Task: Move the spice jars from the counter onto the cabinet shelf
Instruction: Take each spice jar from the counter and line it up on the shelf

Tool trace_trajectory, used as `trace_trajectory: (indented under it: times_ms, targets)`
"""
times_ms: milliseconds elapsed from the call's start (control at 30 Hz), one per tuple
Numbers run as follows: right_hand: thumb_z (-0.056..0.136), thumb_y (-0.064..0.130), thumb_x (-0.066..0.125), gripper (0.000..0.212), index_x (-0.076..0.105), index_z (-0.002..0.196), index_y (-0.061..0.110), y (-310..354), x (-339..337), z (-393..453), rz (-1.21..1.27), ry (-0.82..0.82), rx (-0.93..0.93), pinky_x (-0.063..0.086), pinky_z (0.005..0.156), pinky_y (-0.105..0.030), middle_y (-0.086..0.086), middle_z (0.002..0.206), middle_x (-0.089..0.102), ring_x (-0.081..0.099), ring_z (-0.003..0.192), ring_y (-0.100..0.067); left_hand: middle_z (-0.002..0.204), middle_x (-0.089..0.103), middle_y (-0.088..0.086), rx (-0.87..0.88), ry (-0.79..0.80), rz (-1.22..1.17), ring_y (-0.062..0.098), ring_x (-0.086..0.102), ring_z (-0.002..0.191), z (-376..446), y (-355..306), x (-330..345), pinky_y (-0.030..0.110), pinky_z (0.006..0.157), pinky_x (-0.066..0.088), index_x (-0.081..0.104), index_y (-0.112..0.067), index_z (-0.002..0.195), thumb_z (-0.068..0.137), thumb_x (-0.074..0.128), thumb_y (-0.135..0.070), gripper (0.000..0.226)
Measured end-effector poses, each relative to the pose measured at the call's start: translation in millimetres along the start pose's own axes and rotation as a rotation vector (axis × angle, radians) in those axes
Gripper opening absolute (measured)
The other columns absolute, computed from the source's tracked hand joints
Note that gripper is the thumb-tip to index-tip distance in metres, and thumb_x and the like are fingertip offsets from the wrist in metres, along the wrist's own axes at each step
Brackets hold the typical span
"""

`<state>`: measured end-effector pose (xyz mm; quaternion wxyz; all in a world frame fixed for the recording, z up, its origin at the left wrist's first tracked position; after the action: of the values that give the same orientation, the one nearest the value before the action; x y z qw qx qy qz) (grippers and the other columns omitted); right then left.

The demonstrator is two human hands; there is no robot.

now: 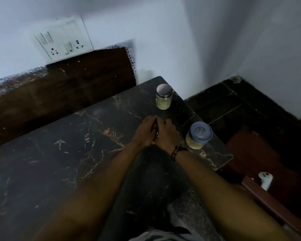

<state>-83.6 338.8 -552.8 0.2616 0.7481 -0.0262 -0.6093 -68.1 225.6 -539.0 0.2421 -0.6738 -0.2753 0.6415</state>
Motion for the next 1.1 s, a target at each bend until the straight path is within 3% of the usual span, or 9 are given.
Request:
trace_trajectory:
  times_ms: [100,200,367,533,700,833,900,1000,1100]
  targets:
    - [0.08,0.042,0.067,0.078,0.025,0.145,0.031,-5,15,3,0.029,-0.056,-0.041,0.047,0.098,-0.046,-0.013,0.139,0.043,0.05,0.122,-0.036,0.146,0.048,0.013,-0.109,-0.012,-0.079,0.025,0.043,0.136,4,6,6,0.031,0.113,0.031,0.04,-0.008,0.148,0.099,0.046,-0.008,0.049]
    - [0.088,0.043,0.061,0.075,0.026,0.152,0.026,-7,23,7,0.075,-0.073,-0.067,0.041,0.107,-0.042,-0.019,0.152,0.032,0.043,0.132,-0.038,0.143,0.052,0.013,-0.142,-0.059,-0.127,0.025,0.048,0.132,9,8,9,0.039,0.115,0.035,0.041,-0.007,0.147,0.098,0.047,-0.008,0.049]
    - [0.074,0.041,0.079,0.079,0.037,0.14,0.03,-5,20,9,0.294,-0.214,-0.041,0.048,0.074,-0.027,-0.014,0.133,0.034,0.059,0.097,-0.028,0.107,0.064,0.0,-0.205,-0.215,-0.334,0.015,0.061,0.096,5,6,6,0.033,0.087,0.049,0.06,-0.015,0.119,0.103,0.043,-0.023,0.024]
    - [0.07,0.029,0.085,0.091,0.038,0.146,0.014,-5,8,14,0.598,-0.287,-0.117,0.044,0.098,-0.018,-0.013,0.143,0.04,0.045,0.125,-0.016,0.102,0.063,0.015,-0.375,-0.39,-0.505,0.022,0.059,0.093,3,8,-14,0.04,0.085,0.049,0.063,-0.008,0.097,0.106,0.04,-0.027,0.031]
    - [0.079,0.028,0.051,0.082,0.02,0.155,0.026,13,-8,18,0.788,-0.255,-0.128,0.035,0.117,-0.038,-0.006,0.16,0.03,0.033,0.144,-0.018,0.086,0.053,0.0,-0.353,-0.402,-0.605,0.012,0.05,0.078,4,3,-34,0.026,0.07,0.043,0.054,-0.009,0.092,0.105,0.042,-0.02,0.02]
    - [0.084,0.025,0.041,0.076,0.012,0.151,0.048,29,-22,30,0.885,-0.155,-0.11,0.03,0.119,-0.049,-0.006,0.161,0.027,0.033,0.145,-0.023,0.093,0.061,0.005,-0.319,-0.406,-0.748,0.011,0.061,0.08,-3,7,-48,0.026,0.069,0.052,0.056,-0.009,0.099,0.103,0.047,-0.026,0.02]
    - [0.085,0.033,0.042,0.07,0.018,0.15,0.047,40,-31,36,0.891,-0.145,-0.139,0.035,0.116,-0.048,-0.002,0.158,0.032,0.038,0.14,-0.02,0.099,0.066,0.006,-0.271,-0.41,-0.789,0.009,0.065,0.082,-7,7,-60,0.023,0.069,0.053,0.061,-0.006,0.107,0.103,0.047,-0.028,0.026]
    - [0.084,0.05,0.046,0.064,0.031,0.146,0.042,58,-46,38,0.9,-0.154,-0.197,0.045,0.107,-0.046,0.01,0.142,0.042,0.048,0.127,-0.012,0.104,0.069,0.016,-0.186,-0.424,-0.809,0.022,0.067,0.09,-8,0,-79,0.033,0.077,0.055,0.065,-0.002,0.108,0.101,0.045,-0.034,0.039]
    - [0.085,0.049,0.046,0.053,0.038,0.138,0.044,84,-76,42,0.965,-0.201,-0.242,0.049,0.1,-0.051,0.004,0.135,0.052,0.056,0.119,-0.017,0.095,0.068,0.012,-0.143,-0.504,-0.866,0.018,0.065,0.083,-2,-16,-108,0.028,0.071,0.054,0.064,-0.006,0.099,0.103,0.047,-0.029,0.029]
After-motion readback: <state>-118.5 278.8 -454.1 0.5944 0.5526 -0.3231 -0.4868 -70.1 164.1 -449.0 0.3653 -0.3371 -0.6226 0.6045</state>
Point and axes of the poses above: each hand's wrist, its own z-axis towards the middle knuckle, its own x-axis out of the palm, y = z × x, the point moved 2 cm from there along z, towards the middle knuckle
